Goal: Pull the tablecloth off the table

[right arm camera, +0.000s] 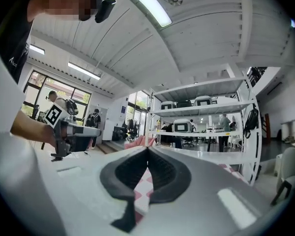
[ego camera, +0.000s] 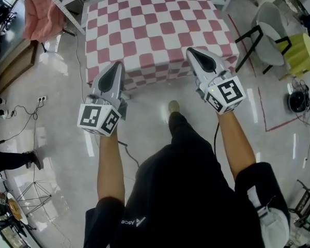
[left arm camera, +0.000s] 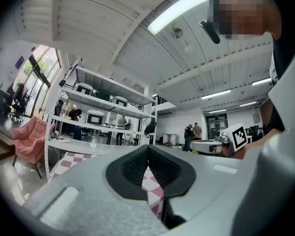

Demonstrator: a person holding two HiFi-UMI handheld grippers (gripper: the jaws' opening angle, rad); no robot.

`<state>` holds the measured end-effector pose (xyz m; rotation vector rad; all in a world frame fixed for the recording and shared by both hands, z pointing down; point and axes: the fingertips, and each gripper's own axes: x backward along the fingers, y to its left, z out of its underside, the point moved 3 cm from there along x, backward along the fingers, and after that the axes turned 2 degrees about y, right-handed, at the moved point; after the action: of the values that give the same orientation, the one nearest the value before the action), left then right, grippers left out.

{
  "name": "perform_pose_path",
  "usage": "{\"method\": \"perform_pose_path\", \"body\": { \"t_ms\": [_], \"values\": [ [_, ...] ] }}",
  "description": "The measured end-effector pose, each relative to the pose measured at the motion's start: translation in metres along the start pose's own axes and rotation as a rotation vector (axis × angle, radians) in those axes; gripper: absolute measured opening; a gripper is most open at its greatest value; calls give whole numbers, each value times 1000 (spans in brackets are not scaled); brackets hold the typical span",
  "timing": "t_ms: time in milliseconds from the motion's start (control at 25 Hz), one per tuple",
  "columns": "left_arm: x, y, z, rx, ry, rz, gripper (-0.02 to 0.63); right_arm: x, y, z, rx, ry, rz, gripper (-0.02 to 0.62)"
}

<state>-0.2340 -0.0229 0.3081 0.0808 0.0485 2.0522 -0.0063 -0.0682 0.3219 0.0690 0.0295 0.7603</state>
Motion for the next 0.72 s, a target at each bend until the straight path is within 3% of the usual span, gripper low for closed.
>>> {"method": "perform_pose_path", "body": {
  "t_ms": [400,720],
  "values": [
    [-158,83,18,-5,52,-94,11,-112,-147,31,-5,50,-12,1],
    [-238,126,47,9,152,-137,11,-172,-216,66,-52,126,3,2]
  ]
}}
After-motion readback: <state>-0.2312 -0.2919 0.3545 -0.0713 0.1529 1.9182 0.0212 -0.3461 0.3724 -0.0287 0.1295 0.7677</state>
